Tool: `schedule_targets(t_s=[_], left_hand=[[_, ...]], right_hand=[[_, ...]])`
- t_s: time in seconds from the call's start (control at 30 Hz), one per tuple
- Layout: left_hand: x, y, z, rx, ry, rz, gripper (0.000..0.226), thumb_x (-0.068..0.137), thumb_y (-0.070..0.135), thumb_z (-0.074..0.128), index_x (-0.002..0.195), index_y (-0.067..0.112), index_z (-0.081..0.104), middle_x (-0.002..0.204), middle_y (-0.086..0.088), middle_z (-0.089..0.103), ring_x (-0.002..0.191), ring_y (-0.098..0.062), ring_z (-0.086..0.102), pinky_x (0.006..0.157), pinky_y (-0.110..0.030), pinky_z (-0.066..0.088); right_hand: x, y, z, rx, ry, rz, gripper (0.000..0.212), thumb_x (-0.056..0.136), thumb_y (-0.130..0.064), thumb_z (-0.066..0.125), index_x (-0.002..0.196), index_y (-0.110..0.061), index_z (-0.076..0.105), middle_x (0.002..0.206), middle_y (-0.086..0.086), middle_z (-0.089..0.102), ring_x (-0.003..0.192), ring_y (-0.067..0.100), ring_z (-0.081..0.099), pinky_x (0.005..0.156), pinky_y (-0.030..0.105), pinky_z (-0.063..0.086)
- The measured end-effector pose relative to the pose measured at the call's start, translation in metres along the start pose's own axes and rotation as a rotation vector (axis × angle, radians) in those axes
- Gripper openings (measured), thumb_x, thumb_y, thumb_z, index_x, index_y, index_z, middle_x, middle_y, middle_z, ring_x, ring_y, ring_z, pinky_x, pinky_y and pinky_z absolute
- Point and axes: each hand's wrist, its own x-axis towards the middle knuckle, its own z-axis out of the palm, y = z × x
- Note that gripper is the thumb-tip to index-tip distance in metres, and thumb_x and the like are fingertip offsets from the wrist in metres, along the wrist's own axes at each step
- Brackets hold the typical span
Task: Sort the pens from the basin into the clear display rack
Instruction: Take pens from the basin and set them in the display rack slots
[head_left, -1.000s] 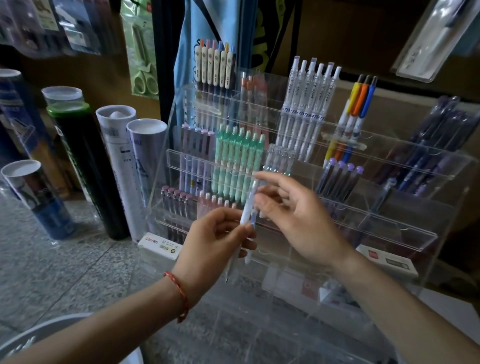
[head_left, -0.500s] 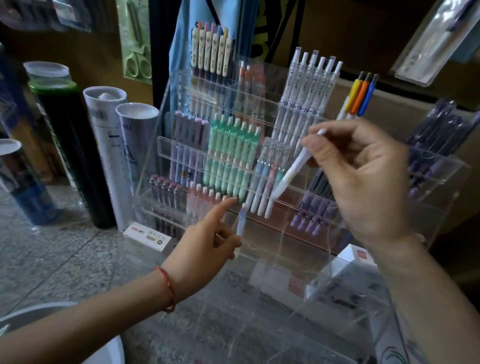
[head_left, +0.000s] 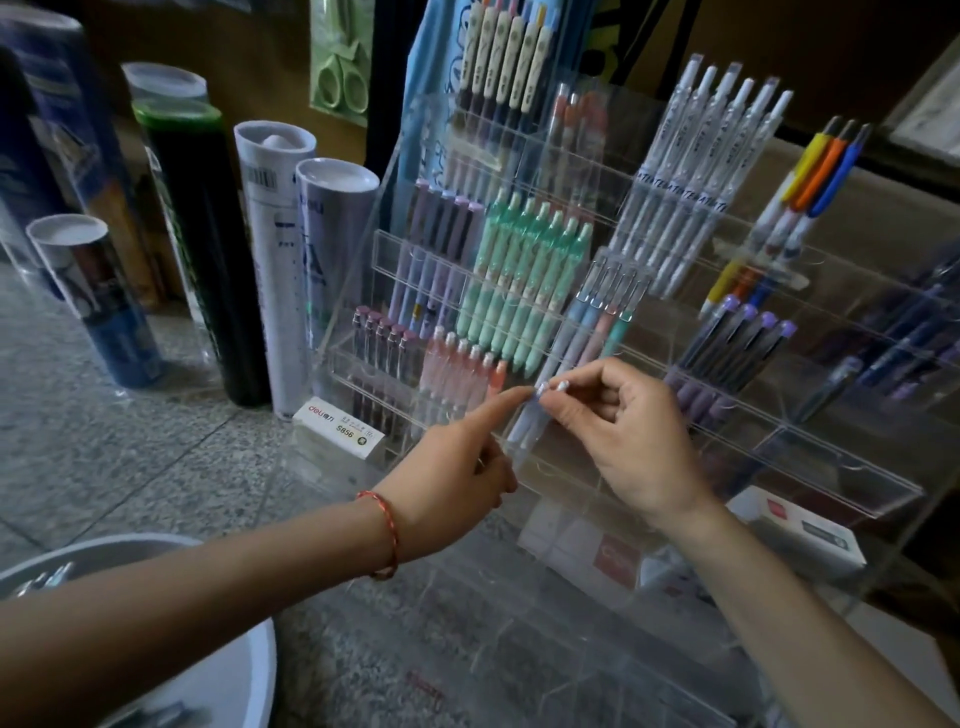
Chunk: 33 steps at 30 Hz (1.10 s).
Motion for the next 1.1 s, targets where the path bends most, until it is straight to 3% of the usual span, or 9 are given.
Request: schedule_targets(t_s=[0.17,0.27,0.33,0.43,0.6,0.73,0.83,0.93,1.1], left_hand=[[0.001,-0.004,-0.001,0.006,-0.005,0.019,0.063,0.092,0.006,0.043,0.142,0.038,0.022,0.086,0.004,0.068,0.073,-0.004,0.064,0.064,-0.006,0.048],[-0.008,-0.004,-0.006,-0.034,0.028,0.046,0.062,0.091,0.003,0.044,0.139,0.037,0.026,0.083,0.005,0.067,0.07,-0.004,0.063,0.069,-0.013,0.051],[-0.025,-0.01,-0.017,-0.061,0.05,0.039,0.055,0.09,0.001,0.045,0.129,0.039,0.034,0.082,0.006,0.065,0.071,-0.006,0.063,0.071,-0.02,0.053],[-0.066,-0.036,-0.043,-0.036,0.044,-0.104,0.044,0.089,-0.001,0.047,0.111,0.037,0.044,0.083,0.005,0.064,0.069,-0.007,0.063,0.064,-0.021,0.052],[-0.153,-0.12,-0.082,-0.498,0.484,-0.914,0.021,0.091,-0.005,0.043,0.086,0.013,0.055,0.063,-0.006,0.061,0.038,-0.008,0.056,0.041,-0.019,0.043],[-0.24,-0.183,-0.11,-0.563,0.846,-1.262,0.029,0.092,0.0,0.043,0.064,0.005,0.047,0.032,-0.003,0.047,0.021,-0.009,0.042,0.032,-0.01,0.035],[-0.289,-0.197,-0.114,-0.526,0.92,-1.422,0.031,0.091,0.001,0.046,0.061,0.005,0.047,0.04,-0.007,0.048,0.021,-0.009,0.043,0.03,-0.012,0.035],[-0.315,-0.204,-0.104,-0.552,0.905,-1.527,0.023,0.093,0.004,0.045,0.07,0.004,0.047,0.062,-0.012,0.05,0.031,-0.014,0.053,0.029,-0.016,0.041],[-0.322,-0.215,-0.081,-0.659,0.79,-1.594,0.033,0.096,-0.002,0.031,0.065,0.007,0.038,0.052,-0.009,0.043,0.031,-0.015,0.042,0.034,-0.016,0.034]], right_hand=[[0.001,0.0,0.0,-0.123,-0.079,0.077,0.023,0.076,-0.01,0.075,0.081,-0.027,0.059,0.078,-0.003,0.068,0.078,0.015,0.068,0.073,0.03,0.057],[-0.003,-0.006,-0.006,-0.195,-0.166,0.156,0.059,0.068,-0.01,0.081,0.112,-0.034,0.049,0.104,-0.011,0.063,0.094,0.004,0.062,0.082,0.018,0.049],[-0.009,-0.019,-0.007,-0.326,-0.032,0.018,0.073,0.07,-0.011,0.079,0.125,-0.038,0.039,0.112,-0.012,0.052,0.097,-0.003,0.051,0.081,0.009,0.043],[-0.023,-0.042,0.012,-0.29,0.084,-0.329,0.053,0.078,-0.008,0.073,0.117,-0.028,0.044,0.105,-0.001,0.054,0.09,0.003,0.052,0.082,0.009,0.043],[-0.06,-0.034,0.118,-0.146,-0.582,-0.253,0.035,0.083,-0.016,0.067,0.112,-0.028,0.051,0.098,-0.011,0.053,0.084,0.005,0.054,0.074,0.012,0.043],[-0.1,-0.002,0.221,-0.222,-1.094,-0.155,0.035,0.086,-0.017,0.062,0.119,-0.016,0.052,0.106,-0.003,0.052,0.089,0.007,0.054,0.071,0.009,0.037],[-0.113,0.012,0.28,-0.293,-1.184,-0.067,0.025,0.087,-0.015,0.058,0.11,-0.006,0.056,0.108,0.009,0.059,0.097,0.024,0.057,0.084,0.031,0.047],[-0.132,0.018,0.316,-0.27,-1.152,0.058,0.014,0.089,-0.014,0.056,0.102,-0.009,0.059,0.102,0.008,0.062,0.092,0.021,0.057,0.078,0.032,0.047],[-0.179,0.02,0.345,-0.476,-1.294,-0.246,0.029,0.091,-0.029,0.055,0.114,-0.012,0.049,0.115,0.007,0.052,0.108,0.025,0.05,0.085,0.035,0.04]])
